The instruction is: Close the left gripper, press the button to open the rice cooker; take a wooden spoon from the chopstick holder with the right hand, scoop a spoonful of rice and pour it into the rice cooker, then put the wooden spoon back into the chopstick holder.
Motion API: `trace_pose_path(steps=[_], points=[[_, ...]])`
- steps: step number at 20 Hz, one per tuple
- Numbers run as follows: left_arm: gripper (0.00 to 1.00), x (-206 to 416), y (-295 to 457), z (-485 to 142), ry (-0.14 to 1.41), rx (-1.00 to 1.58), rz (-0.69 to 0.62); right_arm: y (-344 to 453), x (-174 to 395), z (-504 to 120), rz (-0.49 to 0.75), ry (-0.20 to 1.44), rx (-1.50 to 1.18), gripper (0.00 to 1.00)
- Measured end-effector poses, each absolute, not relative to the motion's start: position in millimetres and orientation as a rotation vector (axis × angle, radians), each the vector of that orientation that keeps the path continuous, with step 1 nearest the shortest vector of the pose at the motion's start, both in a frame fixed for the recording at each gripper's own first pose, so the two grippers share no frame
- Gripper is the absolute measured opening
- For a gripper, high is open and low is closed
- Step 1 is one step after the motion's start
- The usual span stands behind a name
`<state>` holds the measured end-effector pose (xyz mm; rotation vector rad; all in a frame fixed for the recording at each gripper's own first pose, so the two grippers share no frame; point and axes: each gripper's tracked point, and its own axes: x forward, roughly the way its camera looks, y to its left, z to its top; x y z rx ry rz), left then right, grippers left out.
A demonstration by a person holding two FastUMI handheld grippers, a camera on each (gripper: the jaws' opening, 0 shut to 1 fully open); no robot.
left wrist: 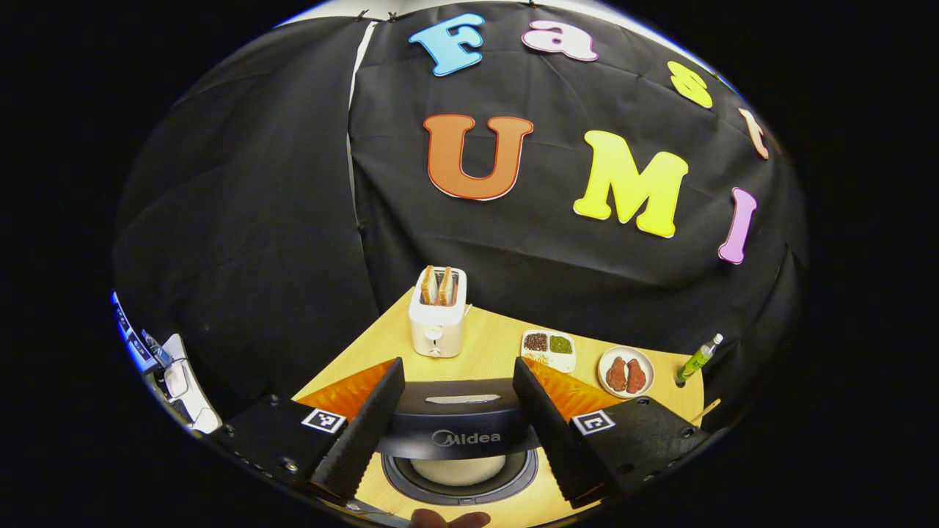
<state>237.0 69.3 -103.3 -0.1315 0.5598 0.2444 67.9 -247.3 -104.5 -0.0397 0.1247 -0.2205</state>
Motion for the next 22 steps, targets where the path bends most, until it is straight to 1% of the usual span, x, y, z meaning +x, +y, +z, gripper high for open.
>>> trace_pose_path(steps=[8, 12, 19, 20, 21, 22], points=[[0.97, 177, 42, -152, 0.662, -0.152, 0.202, -225, 79, -107, -0.136, 0.129, -0.032, 1.00], [0.97, 158, 35, -174, 0.700, -0.152, 0.191, -216, 78, -108, -0.109, 0.133, -0.053, 0.99], [0.97, 140, 27, -217, 0.796, -0.135, 0.186, -223, 77, -111, -0.114, 0.142, -0.046, 0.99], [1.00, 137, 26, -222, 0.808, -0.137, 0.188, -226, 77, -112, -0.119, 0.142, -0.044, 1.00], [0.97, 132, 25, -227, 0.821, -0.135, 0.189, -229, 78, -113, -0.121, 0.145, -0.042, 0.99], [0.97, 130, 24, -232, 0.835, -0.133, 0.189, -231, 78, -114, -0.124, 0.150, -0.038, 1.00]])
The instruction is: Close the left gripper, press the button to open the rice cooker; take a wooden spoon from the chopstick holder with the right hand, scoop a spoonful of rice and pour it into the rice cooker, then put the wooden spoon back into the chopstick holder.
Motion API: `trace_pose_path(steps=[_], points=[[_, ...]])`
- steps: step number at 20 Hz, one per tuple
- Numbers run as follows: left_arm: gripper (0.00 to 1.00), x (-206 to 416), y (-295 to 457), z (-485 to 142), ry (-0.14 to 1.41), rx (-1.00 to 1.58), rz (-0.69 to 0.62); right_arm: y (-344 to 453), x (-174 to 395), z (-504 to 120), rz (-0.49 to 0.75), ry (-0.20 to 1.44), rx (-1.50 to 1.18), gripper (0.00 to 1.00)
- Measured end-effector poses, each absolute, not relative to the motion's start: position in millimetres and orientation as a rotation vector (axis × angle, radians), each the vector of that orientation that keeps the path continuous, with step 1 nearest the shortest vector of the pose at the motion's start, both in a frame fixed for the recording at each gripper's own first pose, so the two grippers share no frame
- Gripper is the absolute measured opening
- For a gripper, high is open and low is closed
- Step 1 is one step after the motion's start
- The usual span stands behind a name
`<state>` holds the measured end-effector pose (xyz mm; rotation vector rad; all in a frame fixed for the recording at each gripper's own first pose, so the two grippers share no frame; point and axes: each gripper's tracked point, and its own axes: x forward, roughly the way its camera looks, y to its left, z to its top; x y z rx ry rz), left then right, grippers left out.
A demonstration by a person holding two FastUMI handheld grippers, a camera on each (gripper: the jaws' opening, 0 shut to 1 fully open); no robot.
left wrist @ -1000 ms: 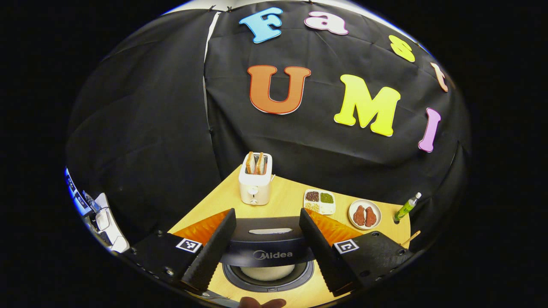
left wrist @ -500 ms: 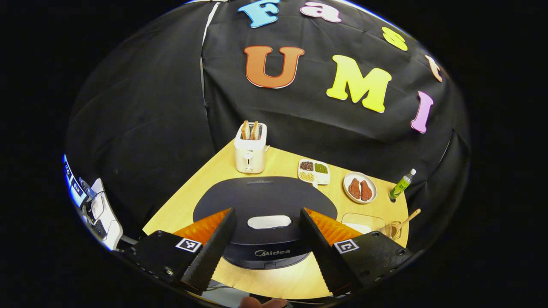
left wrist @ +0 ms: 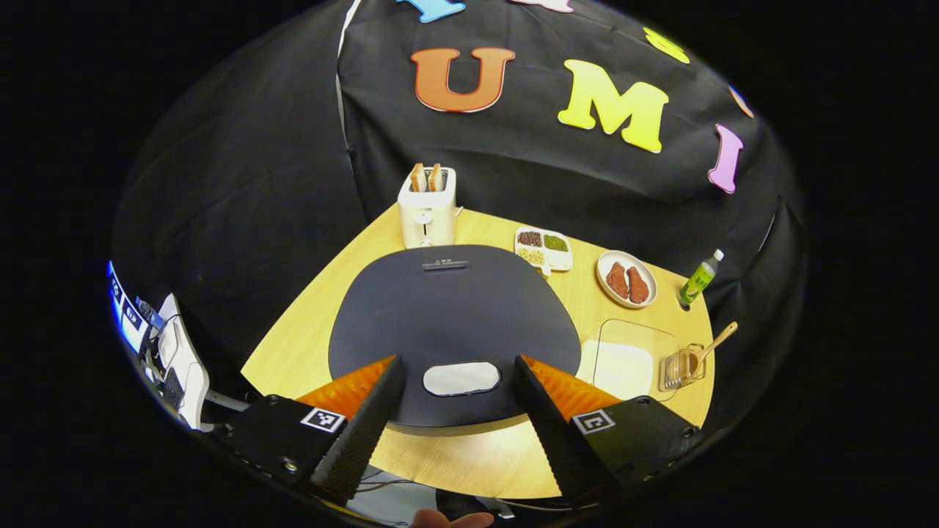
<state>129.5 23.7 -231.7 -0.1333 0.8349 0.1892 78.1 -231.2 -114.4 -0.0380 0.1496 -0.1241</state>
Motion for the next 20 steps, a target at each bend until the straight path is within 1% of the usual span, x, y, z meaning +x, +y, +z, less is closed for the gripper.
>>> trace_pose_path(steps=[7, 12, 13, 14, 15, 18, 19, 20], points=[[0.97, 123, 20, -257, 0.926, -0.175, 0.227, -249, 84, -124, -0.130, 0.171, -0.018, 0.99], [0.97, 121, 22, -269, 0.989, -0.167, 0.265, -262, 100, -138, -0.123, 0.202, 0.008, 1.00], [0.97, 122, 21, -268, 0.988, -0.164, 0.271, -266, 103, -141, -0.122, 0.208, 0.017, 0.99], [1.00, 121, 21, -271, 1.003, -0.170, 0.274, -268, 107, -144, -0.120, 0.215, 0.028, 1.00], [0.97, 122, 21, -269, 1.005, -0.170, 0.271, -269, 112, -149, -0.116, 0.224, 0.042, 1.00], [0.98, 118, 20, -277, 1.032, -0.170, 0.268, -270, 123, -168, -0.096, 0.261, 0.073, 0.99], [0.99, 124, 22, -276, 0.997, -0.154, 0.268, -270, 127, -173, -0.088, 0.268, 0.072, 1.00], [0.99, 119, 20, -278, 1.020, -0.157, 0.265, -270, 131, -175, -0.079, 0.272, 0.071, 1.00]])
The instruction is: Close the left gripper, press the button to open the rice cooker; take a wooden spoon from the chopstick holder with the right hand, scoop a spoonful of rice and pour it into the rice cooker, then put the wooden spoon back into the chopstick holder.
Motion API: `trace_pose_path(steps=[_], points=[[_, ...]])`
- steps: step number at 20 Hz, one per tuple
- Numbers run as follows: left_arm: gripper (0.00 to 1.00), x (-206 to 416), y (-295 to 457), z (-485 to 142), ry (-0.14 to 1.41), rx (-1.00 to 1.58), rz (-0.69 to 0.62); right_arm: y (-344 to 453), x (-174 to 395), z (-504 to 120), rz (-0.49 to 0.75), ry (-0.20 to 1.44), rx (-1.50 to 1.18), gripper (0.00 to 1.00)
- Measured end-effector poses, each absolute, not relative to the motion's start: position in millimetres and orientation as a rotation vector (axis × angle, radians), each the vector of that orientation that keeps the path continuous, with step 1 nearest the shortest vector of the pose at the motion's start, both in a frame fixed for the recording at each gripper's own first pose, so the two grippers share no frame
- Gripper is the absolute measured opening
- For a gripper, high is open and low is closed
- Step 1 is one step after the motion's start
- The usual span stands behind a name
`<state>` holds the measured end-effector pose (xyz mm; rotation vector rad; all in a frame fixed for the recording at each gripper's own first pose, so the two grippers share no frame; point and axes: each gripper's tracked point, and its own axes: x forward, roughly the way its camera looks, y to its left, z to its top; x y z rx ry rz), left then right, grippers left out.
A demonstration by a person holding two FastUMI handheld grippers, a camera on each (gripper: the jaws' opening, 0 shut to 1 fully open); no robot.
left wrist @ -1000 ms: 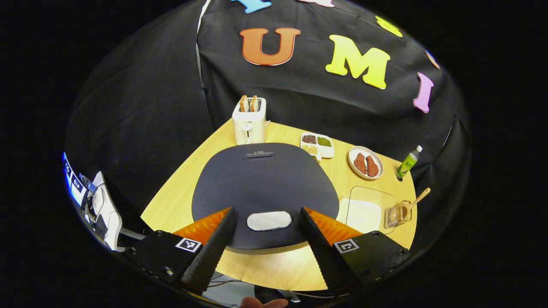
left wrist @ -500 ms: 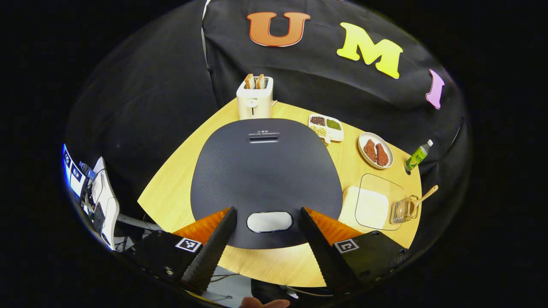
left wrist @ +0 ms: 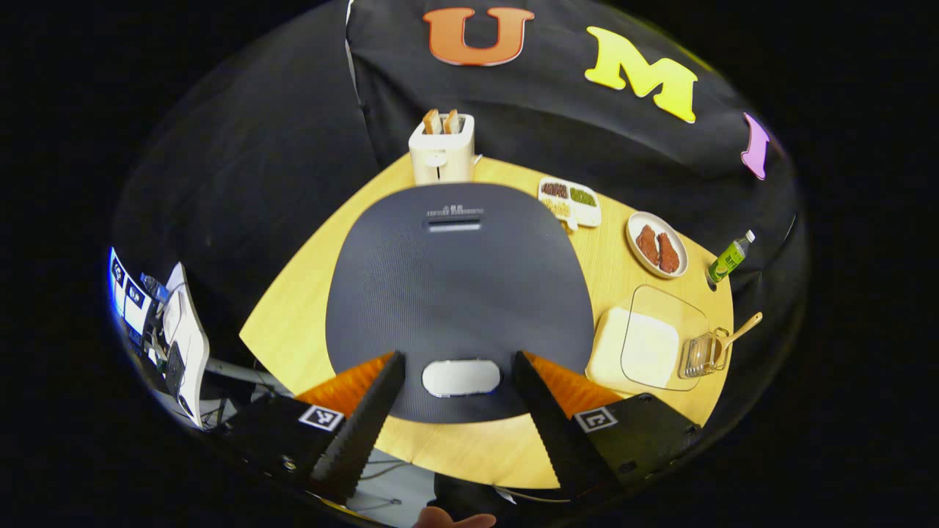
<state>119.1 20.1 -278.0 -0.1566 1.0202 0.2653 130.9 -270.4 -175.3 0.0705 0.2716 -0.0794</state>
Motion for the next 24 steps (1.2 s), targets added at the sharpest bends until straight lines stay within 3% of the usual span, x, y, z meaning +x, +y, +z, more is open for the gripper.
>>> trace_pose_path(steps=[5, 10, 15, 22, 23, 24], points=[[0.99, 121, 22, -275, 0.964, -0.168, 0.283, -272, 139, -184, -0.055, 0.299, 0.075, 1.00], [0.96, 126, 20, -259, 0.860, -0.210, 0.266, -268, 110, -148, -0.111, 0.216, 0.049, 0.99], [0.96, 109, 2, -178, 0.624, -0.271, 0.091, -245, 43, -98, -0.180, 0.119, 0.005, 1.00], [0.95, 10, -28, -65, 0.285, -0.131, -0.146, -179, -55, -42, -0.203, 0.016, -0.016, 1.00], [1.00, -5, -36, -52, 0.237, -0.106, -0.173, -168, -68, -33, -0.194, -0.001, -0.027, 1.00], [0.95, -19, -45, -40, 0.193, -0.095, -0.198, -155, -79, -25, -0.181, -0.016, -0.031, 1.00]])
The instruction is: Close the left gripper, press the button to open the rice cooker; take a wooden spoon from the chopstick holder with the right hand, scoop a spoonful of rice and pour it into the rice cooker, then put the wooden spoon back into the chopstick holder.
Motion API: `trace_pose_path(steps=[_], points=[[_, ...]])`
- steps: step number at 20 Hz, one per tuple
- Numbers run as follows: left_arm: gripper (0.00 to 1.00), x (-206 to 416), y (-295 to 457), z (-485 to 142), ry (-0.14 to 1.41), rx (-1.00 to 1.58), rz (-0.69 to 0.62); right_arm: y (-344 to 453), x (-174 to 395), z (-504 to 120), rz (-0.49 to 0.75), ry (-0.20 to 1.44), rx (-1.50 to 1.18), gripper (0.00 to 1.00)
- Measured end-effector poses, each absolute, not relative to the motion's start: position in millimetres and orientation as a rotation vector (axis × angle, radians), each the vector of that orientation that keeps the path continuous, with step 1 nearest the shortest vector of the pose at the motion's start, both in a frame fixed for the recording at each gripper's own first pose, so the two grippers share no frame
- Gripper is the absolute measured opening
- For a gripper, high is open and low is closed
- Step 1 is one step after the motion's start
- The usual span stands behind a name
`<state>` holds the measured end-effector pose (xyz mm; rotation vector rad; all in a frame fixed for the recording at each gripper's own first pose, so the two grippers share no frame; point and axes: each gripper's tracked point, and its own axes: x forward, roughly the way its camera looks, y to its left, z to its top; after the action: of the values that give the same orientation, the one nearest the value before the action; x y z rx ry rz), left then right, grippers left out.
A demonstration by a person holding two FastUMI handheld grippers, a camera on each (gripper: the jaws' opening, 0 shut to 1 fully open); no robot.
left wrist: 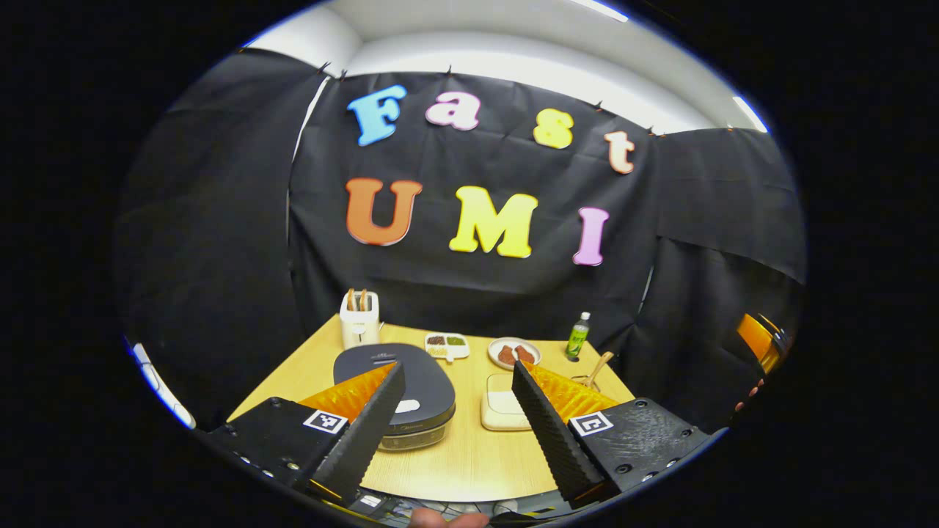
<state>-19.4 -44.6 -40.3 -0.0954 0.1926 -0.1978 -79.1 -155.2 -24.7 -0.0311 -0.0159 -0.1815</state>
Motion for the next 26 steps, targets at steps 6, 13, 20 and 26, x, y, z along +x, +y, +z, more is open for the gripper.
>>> trace_pose_path(steps=[6, 13, 20, 26], points=[[0.94, -88, -78, 5, 0.004, -0.108, -0.239, -100, -117, -5, -0.095, -0.049, 0.017, 0.99], [0.94, -132, -56, 7, -0.073, -0.003, -0.093, -71, -138, -26, -0.026, 0.009, 0.020, 0.99], [0.94, -135, -52, 6, -0.070, 0.016, -0.056, -63, -143, -21, -0.023, 0.003, -0.006, 1.00], [0.94, -128, -47, 5, -0.071, 0.045, -0.042, -64, -139, -36, -0.042, 0.049, -0.013, 1.00]])
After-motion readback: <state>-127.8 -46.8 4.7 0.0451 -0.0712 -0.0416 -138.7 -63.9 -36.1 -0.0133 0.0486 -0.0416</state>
